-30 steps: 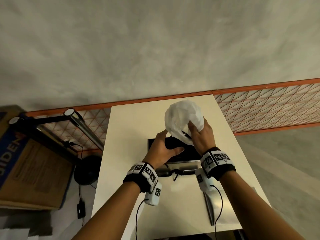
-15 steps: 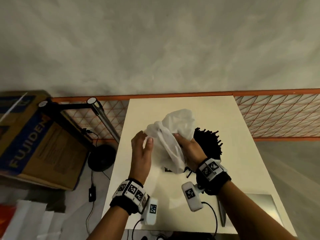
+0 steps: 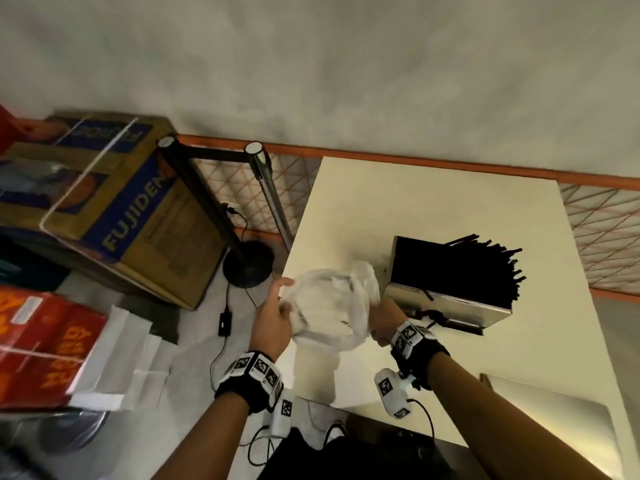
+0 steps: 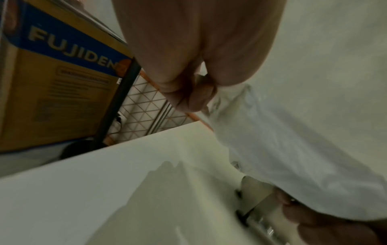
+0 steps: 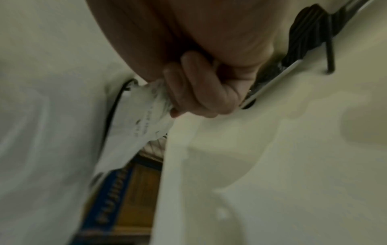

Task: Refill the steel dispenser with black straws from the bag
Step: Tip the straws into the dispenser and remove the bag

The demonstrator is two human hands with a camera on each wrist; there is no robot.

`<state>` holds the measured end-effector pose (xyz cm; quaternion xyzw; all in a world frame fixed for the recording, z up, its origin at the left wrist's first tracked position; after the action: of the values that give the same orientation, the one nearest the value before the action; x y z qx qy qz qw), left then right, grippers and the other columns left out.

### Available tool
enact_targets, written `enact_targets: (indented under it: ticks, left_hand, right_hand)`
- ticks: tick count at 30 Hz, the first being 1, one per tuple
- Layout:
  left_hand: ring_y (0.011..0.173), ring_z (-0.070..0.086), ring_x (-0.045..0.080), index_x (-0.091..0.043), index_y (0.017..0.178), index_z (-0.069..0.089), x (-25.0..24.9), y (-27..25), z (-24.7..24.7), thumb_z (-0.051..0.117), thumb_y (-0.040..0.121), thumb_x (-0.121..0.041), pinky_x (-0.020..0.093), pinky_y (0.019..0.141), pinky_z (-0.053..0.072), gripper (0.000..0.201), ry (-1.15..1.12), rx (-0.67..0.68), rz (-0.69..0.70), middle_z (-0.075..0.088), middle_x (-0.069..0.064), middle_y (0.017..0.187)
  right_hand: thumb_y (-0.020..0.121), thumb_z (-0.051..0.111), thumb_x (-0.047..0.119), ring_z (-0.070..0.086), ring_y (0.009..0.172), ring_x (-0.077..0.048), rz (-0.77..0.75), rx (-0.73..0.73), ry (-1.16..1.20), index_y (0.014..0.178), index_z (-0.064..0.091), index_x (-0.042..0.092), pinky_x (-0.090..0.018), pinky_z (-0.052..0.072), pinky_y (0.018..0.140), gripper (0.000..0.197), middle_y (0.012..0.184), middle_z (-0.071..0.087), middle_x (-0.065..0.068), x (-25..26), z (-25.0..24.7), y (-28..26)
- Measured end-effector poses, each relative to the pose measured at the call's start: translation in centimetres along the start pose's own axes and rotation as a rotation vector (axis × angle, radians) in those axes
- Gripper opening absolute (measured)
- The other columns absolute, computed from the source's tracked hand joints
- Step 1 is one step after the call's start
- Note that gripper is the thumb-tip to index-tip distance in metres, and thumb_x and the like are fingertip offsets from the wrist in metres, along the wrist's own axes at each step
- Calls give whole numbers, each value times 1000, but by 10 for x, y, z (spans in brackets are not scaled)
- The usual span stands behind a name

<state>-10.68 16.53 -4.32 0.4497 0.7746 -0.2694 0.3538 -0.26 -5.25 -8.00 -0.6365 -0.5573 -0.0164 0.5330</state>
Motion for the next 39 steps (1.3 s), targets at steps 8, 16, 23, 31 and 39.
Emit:
enact_targets:
  ticks: [8, 16, 23, 31, 39]
  left_hand:
    - [92, 56, 14, -24, 130, 65, 54, -15, 7, 45, 97, 6, 28, 86, 49, 50, 164, 120, -80, 61, -4, 103]
    - [87, 63, 20, -39, 117, 70, 96, -19, 21, 43, 85, 12, 32, 83, 53, 66, 190, 224, -106, 59, 2, 94]
    - [106, 61, 35, -39, 141, 57, 108, -24, 11, 40, 97, 0, 34, 97, 48, 60, 397, 287, -340, 48, 13, 130]
    - [132, 48, 37, -46, 154, 36, 112, -26, 22, 47, 97, -12, 36, 110, 42, 67, 474, 490, -423, 35, 12, 150]
    - [131, 41, 34, -37, 105, 74, 58, -4, 23, 54, 96, -29, 54, 107, 40, 23, 562, 355, -368, 41, 8, 138]
  right_hand:
    - [91, 58, 31, 57, 108, -37, -232, -285, -212, 129, 43, 17, -43, 50, 88, 43, 124, 55, -18, -3, 26, 11]
    - [94, 45, 28, 52, 118, -25, -780, 75, -850, 114, 64, 24, -43, 43, 91, 29, 126, 58, 1, 21, 95, -7]
    - [92, 57, 33, 23, 145, -21, -408, 140, -1028, 145, 38, 26, -62, 21, 110, 57, 158, 25, -1, -19, 93, 18]
    - [90, 58, 31, 27, 142, -24, -426, 134, -1061, 140, 45, 24, -63, 24, 109, 52, 154, 27, -6, -14, 95, 17]
    - [92, 50, 27, 45, 128, -20, -500, 35, -868, 129, 56, 24, -54, 29, 104, 39, 142, 45, 0, -3, 79, 7]
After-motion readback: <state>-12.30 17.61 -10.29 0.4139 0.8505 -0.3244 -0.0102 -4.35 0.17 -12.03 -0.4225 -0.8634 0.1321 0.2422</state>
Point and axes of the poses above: each hand's wrist, its own y-axis towards the middle knuckle, its own z-axis out of the palm, x = y × z, the point moved 3 cm from there along y, towards the middle knuckle
